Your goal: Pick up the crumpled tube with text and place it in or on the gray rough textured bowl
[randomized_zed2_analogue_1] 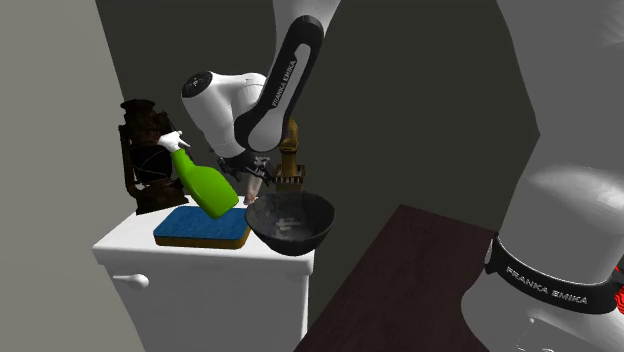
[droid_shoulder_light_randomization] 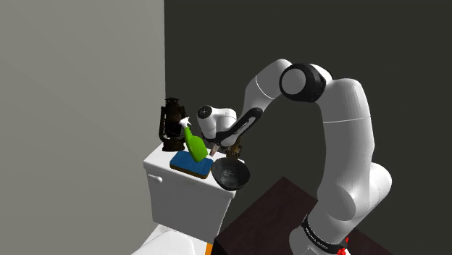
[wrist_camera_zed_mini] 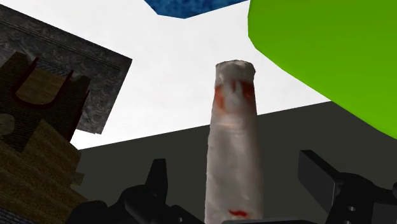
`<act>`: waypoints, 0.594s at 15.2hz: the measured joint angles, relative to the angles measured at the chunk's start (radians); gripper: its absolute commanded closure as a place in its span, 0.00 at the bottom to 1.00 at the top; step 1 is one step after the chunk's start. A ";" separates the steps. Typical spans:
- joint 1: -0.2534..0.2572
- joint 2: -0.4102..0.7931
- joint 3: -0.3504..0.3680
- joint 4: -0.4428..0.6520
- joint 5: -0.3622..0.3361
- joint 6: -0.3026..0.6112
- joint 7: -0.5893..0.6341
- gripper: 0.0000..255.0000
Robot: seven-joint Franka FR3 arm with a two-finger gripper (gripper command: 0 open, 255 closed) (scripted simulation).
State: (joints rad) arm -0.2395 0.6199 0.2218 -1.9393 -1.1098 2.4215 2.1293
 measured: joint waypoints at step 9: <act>0.000 0.001 0.000 0.001 0.000 0.000 0.000 1.00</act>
State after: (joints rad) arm -0.2395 0.6204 0.2216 -1.9387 -1.1101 2.4219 2.1294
